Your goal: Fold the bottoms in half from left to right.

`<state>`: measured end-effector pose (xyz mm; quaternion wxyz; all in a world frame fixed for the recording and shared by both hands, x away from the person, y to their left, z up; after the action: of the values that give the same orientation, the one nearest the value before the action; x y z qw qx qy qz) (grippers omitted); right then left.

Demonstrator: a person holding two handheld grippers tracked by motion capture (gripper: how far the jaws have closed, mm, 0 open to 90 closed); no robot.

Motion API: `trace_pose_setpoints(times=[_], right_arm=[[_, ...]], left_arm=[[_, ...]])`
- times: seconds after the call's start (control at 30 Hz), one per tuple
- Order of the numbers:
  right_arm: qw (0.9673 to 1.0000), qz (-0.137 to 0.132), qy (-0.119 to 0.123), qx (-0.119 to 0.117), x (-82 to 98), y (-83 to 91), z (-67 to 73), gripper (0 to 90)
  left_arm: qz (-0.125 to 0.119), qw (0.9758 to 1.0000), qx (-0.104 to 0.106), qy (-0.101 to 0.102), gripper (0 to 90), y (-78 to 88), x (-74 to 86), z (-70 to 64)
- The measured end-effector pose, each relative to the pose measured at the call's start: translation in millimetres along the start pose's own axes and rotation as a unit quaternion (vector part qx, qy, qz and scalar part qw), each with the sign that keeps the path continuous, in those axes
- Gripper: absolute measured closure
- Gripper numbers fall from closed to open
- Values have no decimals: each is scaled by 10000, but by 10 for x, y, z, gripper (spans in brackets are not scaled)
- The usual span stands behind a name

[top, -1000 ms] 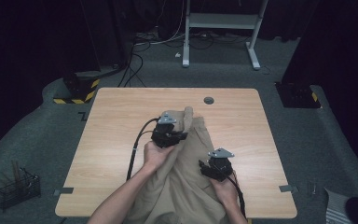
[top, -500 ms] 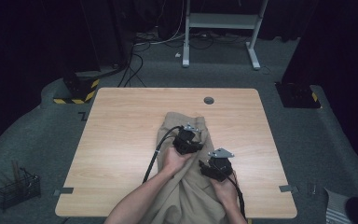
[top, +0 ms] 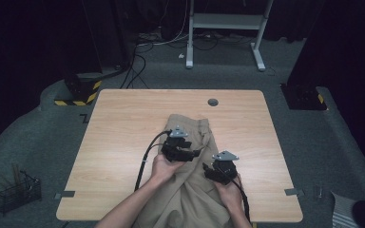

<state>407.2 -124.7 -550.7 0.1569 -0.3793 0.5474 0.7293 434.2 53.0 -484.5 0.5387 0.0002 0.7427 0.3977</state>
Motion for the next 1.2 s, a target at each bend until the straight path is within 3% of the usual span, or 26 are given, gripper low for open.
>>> trace_pose_setpoints(times=[0.23,0.3,0.37,0.47,0.53,0.6,0.7,0.87,0.97,1.07,1.2], right_arm=[[10000,29,32,-31,18,34,-3,356],[9999,-24,112,-24,25,116,16,360],[9997,-95,145,-196,40,218,54,370],[9992,56,311,-247,120,275,99,375],[9988,247,384,-195,189,231,111,375],[9992,167,279,-251,192,208,107,380],[9995,72,214,-201,144,135,121,372],[9999,49,112,-79,26,2,143,370],[10000,35,22,7,-54,-84,147,370],[9999,8,-64,103,-154,-192,140,370],[9997,-7,-154,190,-306,-347,97,368]], left_arm=[[499,9984,-264,77,413,202,452,3],[654,9973,-299,137,415,203,585,1],[725,9968,-277,181,418,187,683,-10],[828,9960,-314,136,428,118,768,-13],[755,9965,-329,127,441,88,762,5],[772,9964,-346,105,447,62,737,32],[834,9954,-456,-93,457,18,700,95],[885,9927,-749,-337,473,-61,633,258],[877,9921,-843,-305,479,-121,574,400],[803,9903,-1071,-369,477,-216,504,567],[899,9891,-1148,-181,466,-304,397,745]])
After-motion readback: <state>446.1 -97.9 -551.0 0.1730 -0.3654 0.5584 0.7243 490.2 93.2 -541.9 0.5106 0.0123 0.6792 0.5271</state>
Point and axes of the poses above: each handheld gripper's, and its own axes: y roughly backward along the jaws, x roughly out of its underside, z roughly to its left, the point moved 4 cm from there along -y, roughly forward along the jaws, and after that the axes turned 10 degrees about -y, right-handed, at the moved point
